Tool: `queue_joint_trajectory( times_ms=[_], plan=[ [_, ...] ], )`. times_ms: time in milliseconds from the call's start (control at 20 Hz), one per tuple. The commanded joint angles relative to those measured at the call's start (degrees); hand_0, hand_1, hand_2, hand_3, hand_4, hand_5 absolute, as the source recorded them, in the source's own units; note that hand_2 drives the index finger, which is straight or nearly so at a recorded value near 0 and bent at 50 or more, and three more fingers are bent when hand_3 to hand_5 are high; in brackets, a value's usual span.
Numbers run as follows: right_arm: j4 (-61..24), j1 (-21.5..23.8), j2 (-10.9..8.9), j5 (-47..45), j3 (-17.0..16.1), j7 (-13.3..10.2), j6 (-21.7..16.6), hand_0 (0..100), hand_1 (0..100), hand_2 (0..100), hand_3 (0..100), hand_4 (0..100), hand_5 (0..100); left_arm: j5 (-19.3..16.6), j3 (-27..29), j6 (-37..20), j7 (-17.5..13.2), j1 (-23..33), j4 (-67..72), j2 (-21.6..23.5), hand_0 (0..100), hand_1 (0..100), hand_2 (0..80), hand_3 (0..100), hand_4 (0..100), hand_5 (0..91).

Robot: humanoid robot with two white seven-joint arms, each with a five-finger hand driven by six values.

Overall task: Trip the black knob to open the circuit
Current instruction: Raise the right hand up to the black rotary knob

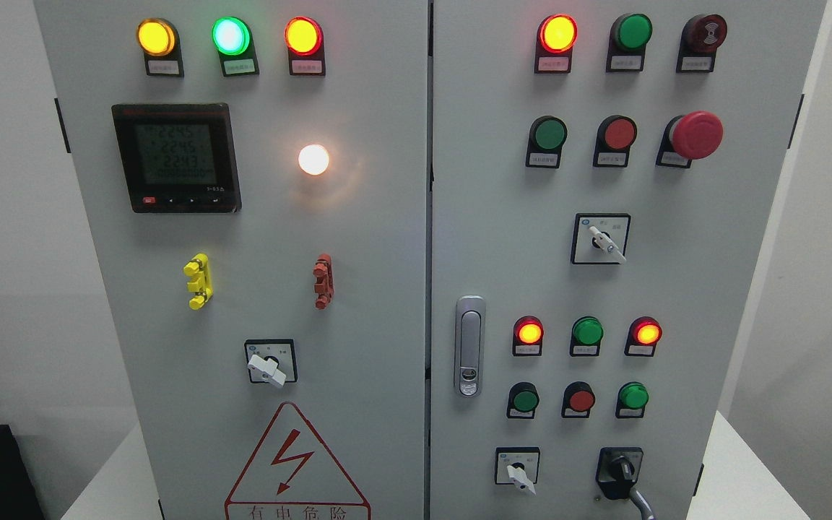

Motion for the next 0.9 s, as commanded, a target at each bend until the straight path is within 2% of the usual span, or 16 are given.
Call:
queue_joint_trajectory(
  times_ms=[0, 852],
  plan=[
    [-1.21, -0.45, 0.23, -0.16, 0.89, 0.24, -0.38, 0, 0, 0, 100, 100, 100, 0.14, 0.14, -0.19, -0.02, -0.12, 0.00, 0.01, 12, 39, 0.0, 0, 0, 0.0],
    [-1.12, -0.45, 0.32, -0.16, 1.94, 0.24, -0.38, 0, 0, 0, 100, 100, 100, 0.14, 0.14, -0.20, -0.02, -0.12, 0.00, 0.01, 12, 39, 0.0, 0, 0, 0.0]
  ],
)
